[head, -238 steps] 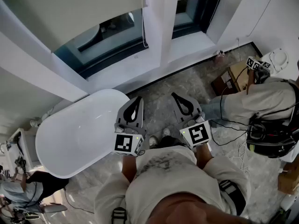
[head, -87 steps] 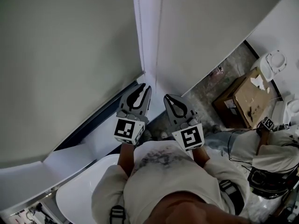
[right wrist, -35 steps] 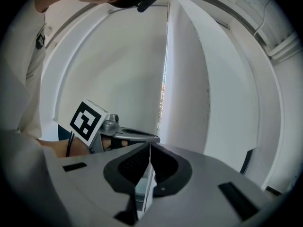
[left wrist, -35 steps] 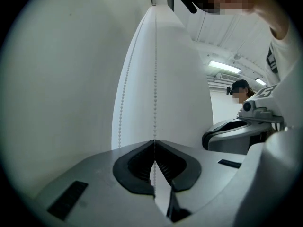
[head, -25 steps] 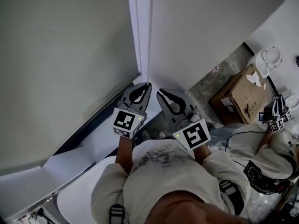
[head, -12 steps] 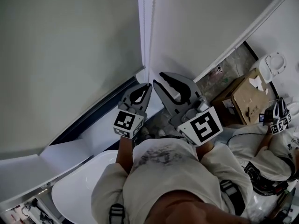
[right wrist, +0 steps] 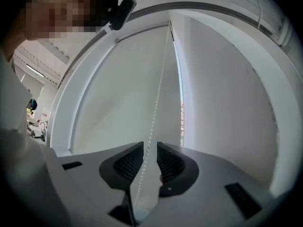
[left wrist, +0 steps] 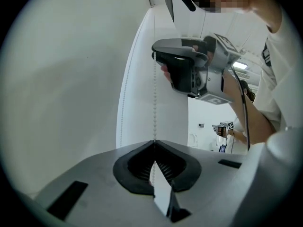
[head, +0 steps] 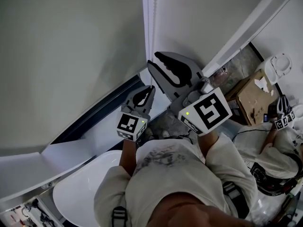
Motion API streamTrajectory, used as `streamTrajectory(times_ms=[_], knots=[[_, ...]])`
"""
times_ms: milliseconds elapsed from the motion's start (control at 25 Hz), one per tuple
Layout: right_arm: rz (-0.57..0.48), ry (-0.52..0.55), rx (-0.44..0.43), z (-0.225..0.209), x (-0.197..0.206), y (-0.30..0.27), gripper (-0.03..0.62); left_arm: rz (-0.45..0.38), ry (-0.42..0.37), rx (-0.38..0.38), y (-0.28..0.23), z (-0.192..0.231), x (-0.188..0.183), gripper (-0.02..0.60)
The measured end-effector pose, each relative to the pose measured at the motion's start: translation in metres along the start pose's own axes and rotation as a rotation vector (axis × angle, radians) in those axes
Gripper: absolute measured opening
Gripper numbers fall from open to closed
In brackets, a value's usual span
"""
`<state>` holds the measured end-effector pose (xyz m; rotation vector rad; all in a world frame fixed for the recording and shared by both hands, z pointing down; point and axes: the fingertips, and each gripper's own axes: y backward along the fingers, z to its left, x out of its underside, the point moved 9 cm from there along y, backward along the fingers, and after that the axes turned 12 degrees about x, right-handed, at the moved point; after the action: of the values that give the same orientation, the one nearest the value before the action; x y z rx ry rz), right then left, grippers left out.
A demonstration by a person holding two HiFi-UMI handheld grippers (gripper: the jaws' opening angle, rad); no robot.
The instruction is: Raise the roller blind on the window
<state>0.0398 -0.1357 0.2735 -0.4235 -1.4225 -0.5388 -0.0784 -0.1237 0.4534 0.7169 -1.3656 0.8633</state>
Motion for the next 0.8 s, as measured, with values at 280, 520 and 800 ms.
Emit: streamTrajectory(times_ms=[280,520,800], knots=[[-0.047,-0.054,-0.014,0.001,-0.02,0.022,0.061,-0.013,-0.018,0.008,0.001,-0.025,-0.011,0.009],[-0.082,-0.083,0.018,0.024,-0.034,0.054,0.061,-0.039,-0.016,0.015,0.022,-0.05,-0.019,0.009],[-0.068,-0.07,0.037,0.038,-0.027,0.103,0.061,-0.002,-0.004,0.031,0.028,-0.094,-0.007,0.009]])
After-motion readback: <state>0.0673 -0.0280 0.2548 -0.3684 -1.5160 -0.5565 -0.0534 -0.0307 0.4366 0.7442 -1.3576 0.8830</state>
